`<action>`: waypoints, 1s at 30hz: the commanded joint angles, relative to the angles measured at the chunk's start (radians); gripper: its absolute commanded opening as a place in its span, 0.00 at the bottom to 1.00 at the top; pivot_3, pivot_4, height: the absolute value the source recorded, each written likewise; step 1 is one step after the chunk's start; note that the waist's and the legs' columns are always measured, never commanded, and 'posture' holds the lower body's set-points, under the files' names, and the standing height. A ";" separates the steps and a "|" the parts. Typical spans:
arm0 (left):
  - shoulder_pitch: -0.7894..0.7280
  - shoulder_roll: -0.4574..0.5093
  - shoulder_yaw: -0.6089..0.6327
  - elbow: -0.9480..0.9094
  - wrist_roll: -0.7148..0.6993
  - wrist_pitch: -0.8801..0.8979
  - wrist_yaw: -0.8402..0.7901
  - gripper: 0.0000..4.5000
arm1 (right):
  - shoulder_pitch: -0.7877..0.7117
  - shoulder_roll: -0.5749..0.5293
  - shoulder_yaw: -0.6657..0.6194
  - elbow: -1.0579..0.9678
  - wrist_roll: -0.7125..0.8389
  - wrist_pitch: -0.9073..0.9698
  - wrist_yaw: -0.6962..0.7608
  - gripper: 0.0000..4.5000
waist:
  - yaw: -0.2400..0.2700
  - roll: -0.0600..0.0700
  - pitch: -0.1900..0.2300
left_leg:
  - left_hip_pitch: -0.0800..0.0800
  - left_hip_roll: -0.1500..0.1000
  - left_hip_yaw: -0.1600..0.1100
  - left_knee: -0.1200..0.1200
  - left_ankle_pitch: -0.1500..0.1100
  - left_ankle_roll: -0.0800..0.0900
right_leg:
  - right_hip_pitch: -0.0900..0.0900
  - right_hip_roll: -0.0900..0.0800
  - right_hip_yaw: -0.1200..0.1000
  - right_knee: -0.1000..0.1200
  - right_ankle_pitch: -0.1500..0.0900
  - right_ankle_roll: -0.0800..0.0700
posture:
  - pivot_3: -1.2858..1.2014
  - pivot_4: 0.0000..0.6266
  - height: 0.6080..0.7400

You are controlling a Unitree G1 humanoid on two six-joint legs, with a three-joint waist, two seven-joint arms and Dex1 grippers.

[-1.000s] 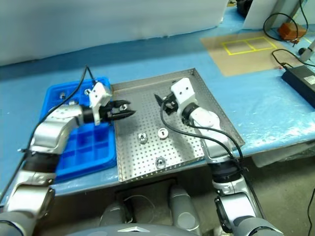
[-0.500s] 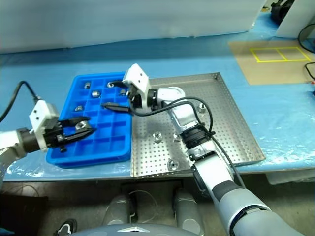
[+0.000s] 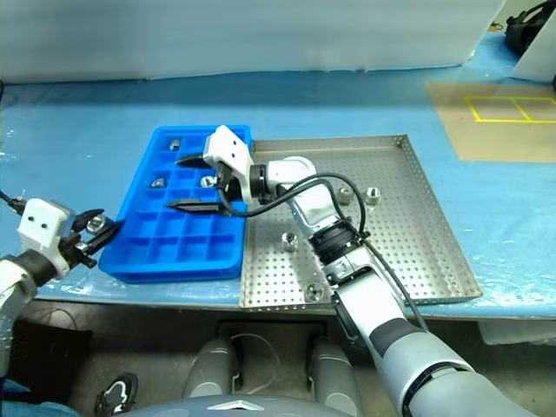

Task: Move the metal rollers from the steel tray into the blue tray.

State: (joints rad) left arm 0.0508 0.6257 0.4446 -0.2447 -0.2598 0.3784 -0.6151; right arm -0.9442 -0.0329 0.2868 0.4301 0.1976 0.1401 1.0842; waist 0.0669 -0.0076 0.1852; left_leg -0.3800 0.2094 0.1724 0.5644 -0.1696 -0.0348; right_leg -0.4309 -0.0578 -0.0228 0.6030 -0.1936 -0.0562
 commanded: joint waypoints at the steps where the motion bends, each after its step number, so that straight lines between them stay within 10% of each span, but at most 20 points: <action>1: -0.035 -0.007 -0.017 0.014 0.010 -0.038 0.033 0.42 | -0.009 -0.004 -0.018 -0.039 0.002 -0.010 -0.016 0.96 | -0.001 -0.002 0.000 | 0.000 0.000 0.000 0.000 0.000 -0.001 | -0.001 0.000 0.000 0.002 0.000 -0.001 | 0.54 0.24 1.00; 10: -0.032 0.003 -0.067 0.065 0.001 -0.045 0.000 0.42 | 0.020 -0.037 -0.016 -0.077 -0.002 0.004 -0.051 0.96 | -0.002 -0.003 0.000 | 0.000 0.000 0.000 0.000 0.002 -0.003 | -0.003 0.003 0.000 0.003 -0.002 -0.003 | 0.52 0.24 1.00; 18: -0.077 0.035 -0.075 0.103 0.022 -0.049 0.002 0.99 | 0.033 -0.041 -0.017 -0.092 -0.001 0.010 -0.064 0.96 | -0.003 -0.004 -0.001 | 0.000 0.000 0.000 0.000 0.002 -0.003 | -0.003 0.003 0.000 0.004 -0.002 -0.003 | 0.52 0.24 1.00; 30: -0.424 0.090 -0.167 0.063 -0.108 0.082 -0.073 0.99 | 0.058 -0.126 -0.071 -0.151 0.006 0.056 -0.107 0.96 | 0.000 -0.005 -0.001 | -0.001 -0.002 0.000 0.002 0.003 -0.004 | -0.003 0.002 0.000 0.005 -0.002 -0.003 | 0.47 0.24 1.00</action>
State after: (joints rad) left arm -0.3382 0.7031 0.2987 -0.1544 -0.3404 0.4454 -0.6671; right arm -0.8893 -0.1392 0.2502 0.3348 0.1872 0.1880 0.9870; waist 0.0671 -0.0125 0.1843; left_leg -0.3809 0.2078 0.1728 0.5666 -0.1656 -0.0405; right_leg -0.4338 -0.0557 -0.0222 0.6084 -0.1952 -0.0593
